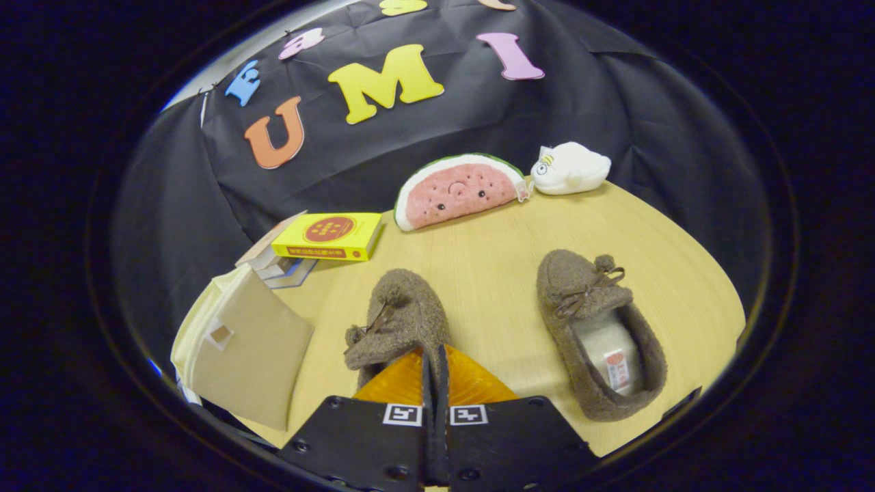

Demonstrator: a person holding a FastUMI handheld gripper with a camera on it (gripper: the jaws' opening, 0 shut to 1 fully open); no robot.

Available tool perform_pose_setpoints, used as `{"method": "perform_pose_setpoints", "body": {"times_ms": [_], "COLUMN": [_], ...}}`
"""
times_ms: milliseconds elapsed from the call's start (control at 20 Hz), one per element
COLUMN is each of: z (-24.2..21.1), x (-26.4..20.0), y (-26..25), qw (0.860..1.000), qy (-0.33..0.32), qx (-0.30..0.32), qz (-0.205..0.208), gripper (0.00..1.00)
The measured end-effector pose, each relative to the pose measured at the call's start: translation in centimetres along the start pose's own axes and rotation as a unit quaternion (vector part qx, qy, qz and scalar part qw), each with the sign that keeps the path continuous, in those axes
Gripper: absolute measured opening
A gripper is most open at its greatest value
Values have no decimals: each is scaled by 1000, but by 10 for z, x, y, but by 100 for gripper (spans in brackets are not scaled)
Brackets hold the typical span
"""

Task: Open the storage box then place both shoes into the box .Put the left shoe in first, then the right shoe, with the right side of both shoes facing outward in a uniform manner.

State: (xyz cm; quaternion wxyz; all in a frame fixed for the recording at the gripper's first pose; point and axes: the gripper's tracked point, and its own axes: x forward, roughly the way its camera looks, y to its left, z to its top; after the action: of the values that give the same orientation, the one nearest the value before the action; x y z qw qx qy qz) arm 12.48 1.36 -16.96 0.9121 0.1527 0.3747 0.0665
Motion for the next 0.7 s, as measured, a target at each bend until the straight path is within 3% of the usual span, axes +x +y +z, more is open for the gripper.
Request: {"method": "perform_pose_setpoints", "body": {"times_ms": [250,700], "z": [31,69], "x": [-31,-74], "y": [69,247], "qw": [999,991], "qy": [-18,-68], "qx": [19,55], "qz": [35,105], "gripper": [0,0]}}
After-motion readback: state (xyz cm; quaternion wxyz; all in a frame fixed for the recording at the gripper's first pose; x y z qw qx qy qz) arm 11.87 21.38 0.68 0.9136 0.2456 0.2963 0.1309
